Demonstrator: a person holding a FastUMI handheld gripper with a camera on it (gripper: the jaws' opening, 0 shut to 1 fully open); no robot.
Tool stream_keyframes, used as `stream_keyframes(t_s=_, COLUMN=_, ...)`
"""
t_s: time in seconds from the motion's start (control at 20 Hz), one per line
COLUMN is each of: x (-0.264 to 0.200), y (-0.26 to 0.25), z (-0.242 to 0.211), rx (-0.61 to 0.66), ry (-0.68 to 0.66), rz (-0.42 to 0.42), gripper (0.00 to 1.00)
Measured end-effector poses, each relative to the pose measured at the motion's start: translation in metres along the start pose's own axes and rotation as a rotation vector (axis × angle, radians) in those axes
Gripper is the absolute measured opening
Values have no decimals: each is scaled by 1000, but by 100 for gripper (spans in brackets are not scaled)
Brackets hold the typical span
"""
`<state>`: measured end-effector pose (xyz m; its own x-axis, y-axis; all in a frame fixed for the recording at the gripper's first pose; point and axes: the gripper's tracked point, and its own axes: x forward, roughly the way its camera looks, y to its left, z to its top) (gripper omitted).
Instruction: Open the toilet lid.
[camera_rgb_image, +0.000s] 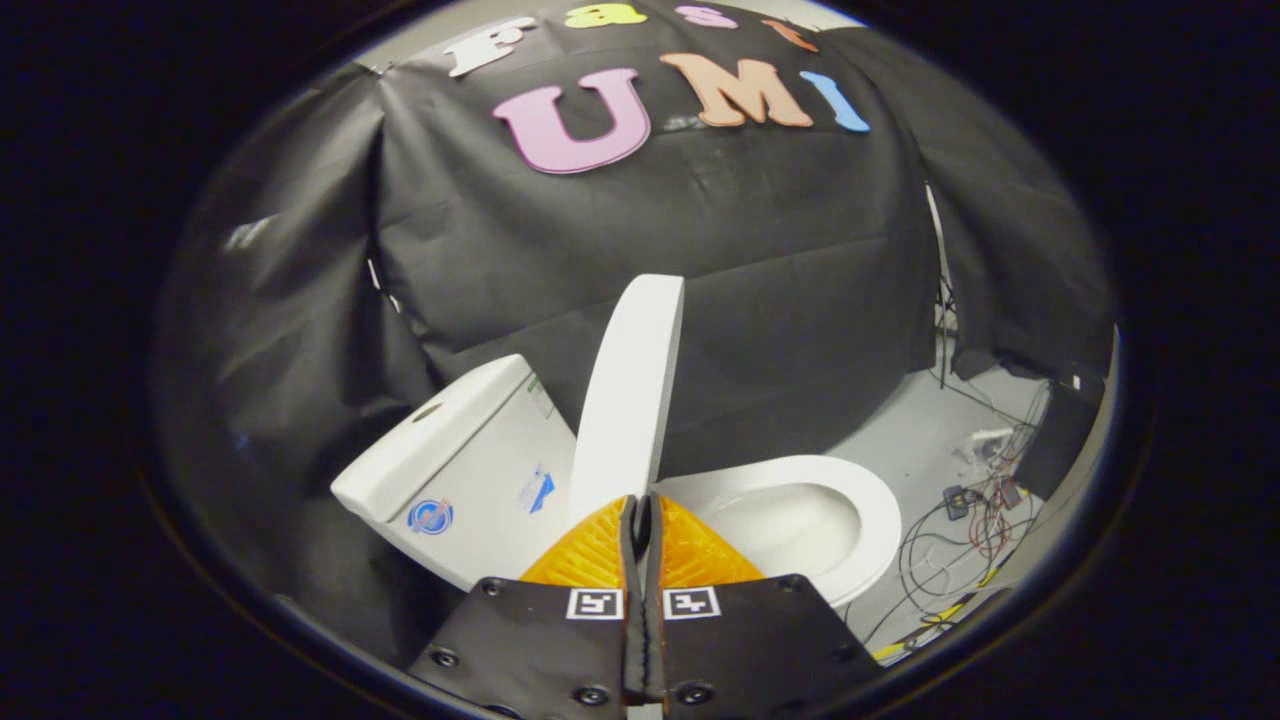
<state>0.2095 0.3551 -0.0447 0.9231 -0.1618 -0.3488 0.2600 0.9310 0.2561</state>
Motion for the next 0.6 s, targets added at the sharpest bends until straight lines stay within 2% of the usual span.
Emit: stream_keyframes(t_s=0.6, x=8, y=82, z=6, rx=-114, ry=-28, rz=121, gripper=0)
